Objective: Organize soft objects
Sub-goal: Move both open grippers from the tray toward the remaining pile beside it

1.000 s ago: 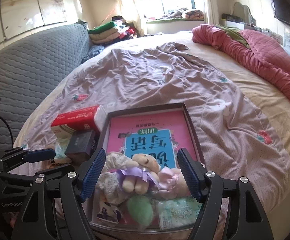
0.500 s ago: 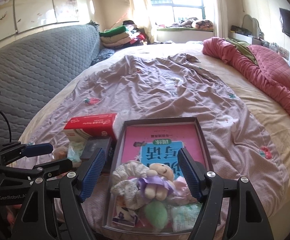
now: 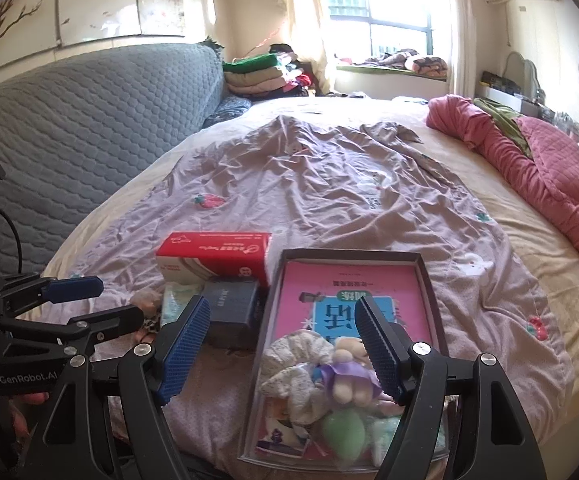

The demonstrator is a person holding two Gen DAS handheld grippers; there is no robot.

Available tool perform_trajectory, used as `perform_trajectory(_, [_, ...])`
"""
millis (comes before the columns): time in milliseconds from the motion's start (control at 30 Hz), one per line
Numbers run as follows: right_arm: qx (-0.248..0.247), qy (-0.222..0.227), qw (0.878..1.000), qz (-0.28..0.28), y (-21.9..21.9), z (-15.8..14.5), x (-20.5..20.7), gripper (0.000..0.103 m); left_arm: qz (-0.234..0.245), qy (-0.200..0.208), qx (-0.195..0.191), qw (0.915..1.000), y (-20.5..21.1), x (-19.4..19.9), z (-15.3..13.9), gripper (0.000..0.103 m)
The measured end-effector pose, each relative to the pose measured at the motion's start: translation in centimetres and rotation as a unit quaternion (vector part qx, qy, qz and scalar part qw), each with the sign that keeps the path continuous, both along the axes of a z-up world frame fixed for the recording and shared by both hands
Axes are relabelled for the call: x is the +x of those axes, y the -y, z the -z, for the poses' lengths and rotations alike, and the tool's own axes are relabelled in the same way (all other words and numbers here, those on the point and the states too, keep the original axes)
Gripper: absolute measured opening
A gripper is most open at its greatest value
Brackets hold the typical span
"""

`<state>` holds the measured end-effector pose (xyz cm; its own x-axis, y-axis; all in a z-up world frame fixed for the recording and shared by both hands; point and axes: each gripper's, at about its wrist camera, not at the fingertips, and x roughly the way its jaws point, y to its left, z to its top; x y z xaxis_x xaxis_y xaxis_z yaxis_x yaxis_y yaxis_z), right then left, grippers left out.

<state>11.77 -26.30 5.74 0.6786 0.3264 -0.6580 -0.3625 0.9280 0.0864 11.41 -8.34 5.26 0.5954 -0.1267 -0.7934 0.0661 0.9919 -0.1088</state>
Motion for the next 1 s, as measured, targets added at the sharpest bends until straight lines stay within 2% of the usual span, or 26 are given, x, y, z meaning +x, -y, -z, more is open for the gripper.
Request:
perform_trajectory(300, [-0.021, 0.005, 0.999, -0.032, -3.3, -0.4, -0.7, 0.076, -0.041, 0.001, -0.010, 0.9991, -4.7, -0.9, -0.2, 0.067])
perform_trajectory(600, [-0.043, 0.004, 0.997, -0.067, -7.2, 0.1, -1.3, 0.076, -0.114, -0.009, -0.019, 0.9933, -11.9, -2.0, 0.9, 0.067])
perform_trajectory(767, [-0.053, 0.000, 0.994, -0.091, -9.5, 0.8, -1.6, 0.076, -0.132, -0.022, -0.029, 0.9905, -14.4, -2.6, 2.1, 0.067])
perform_trajectory(1000, [-0.077, -0.011, 0.989, -0.123, -12.7, 2.6, -1.7, 0.076, -0.140, -0.038, -0.041, 0.9885, -15.8, -2.6, 4.1, 0.067])
